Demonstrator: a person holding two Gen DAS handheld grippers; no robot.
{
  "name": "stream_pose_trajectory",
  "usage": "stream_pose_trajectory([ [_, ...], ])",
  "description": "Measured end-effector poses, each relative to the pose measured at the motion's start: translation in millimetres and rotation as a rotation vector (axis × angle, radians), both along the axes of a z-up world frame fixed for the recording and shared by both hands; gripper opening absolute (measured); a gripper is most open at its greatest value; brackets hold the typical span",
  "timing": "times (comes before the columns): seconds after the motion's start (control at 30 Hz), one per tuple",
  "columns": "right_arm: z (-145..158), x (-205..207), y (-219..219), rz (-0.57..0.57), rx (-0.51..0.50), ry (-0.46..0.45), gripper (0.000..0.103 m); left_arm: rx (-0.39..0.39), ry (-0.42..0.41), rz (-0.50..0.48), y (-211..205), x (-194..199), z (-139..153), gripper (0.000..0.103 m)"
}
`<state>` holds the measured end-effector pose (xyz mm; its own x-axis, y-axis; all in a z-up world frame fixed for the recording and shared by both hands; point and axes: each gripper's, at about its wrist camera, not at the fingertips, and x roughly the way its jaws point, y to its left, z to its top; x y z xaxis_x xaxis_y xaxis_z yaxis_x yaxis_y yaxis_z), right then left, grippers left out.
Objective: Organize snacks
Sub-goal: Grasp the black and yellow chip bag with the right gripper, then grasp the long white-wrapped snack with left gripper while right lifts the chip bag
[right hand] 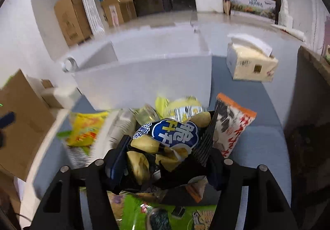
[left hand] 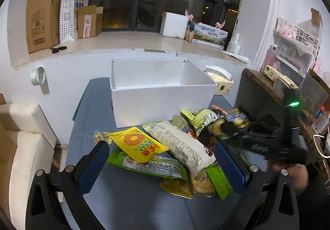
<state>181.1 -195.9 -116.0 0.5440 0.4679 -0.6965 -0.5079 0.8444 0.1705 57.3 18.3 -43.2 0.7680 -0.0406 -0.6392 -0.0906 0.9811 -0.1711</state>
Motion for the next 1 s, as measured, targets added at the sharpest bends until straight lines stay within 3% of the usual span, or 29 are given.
stream_pose_trajectory([
  [0.17,36,-20,-23,0.001,0.100,-0.060,0.069,-0.052,0.080,-0.026,-14,33,-14,0.103],
  [0.3,54,-34,-41,-0.023,0.117,-0.104,0.069,-0.062,0.181,-0.013,-27,75,-34,0.103],
  [0.47,62,-42,-63,-0.056,0.135,-0.123,0.069,0.058,0.276,0.013,-47,120,-59,0.103],
  [0.77,55,-46,-72,-0.055,0.132,-0.121,0.069,0.118,0.408,-0.001,-69,151,-103,0.103],
  [0.8,54,-46,-71,-0.051,0.132,-0.118,0.069,0.127,0.414,0.000,-71,150,-107,0.093],
  [0.83,52,-46,-70,-0.050,0.131,-0.114,0.069,0.133,0.419,0.005,-72,150,-109,0.069],
  [0.9,48,-45,-68,-0.040,0.125,-0.103,0.069,0.181,0.430,0.019,-77,148,-112,0.051],
  [1.0,46,-46,-68,-0.036,0.115,-0.100,0.069,0.138,0.401,-0.008,-76,139,-104,0.045],
])
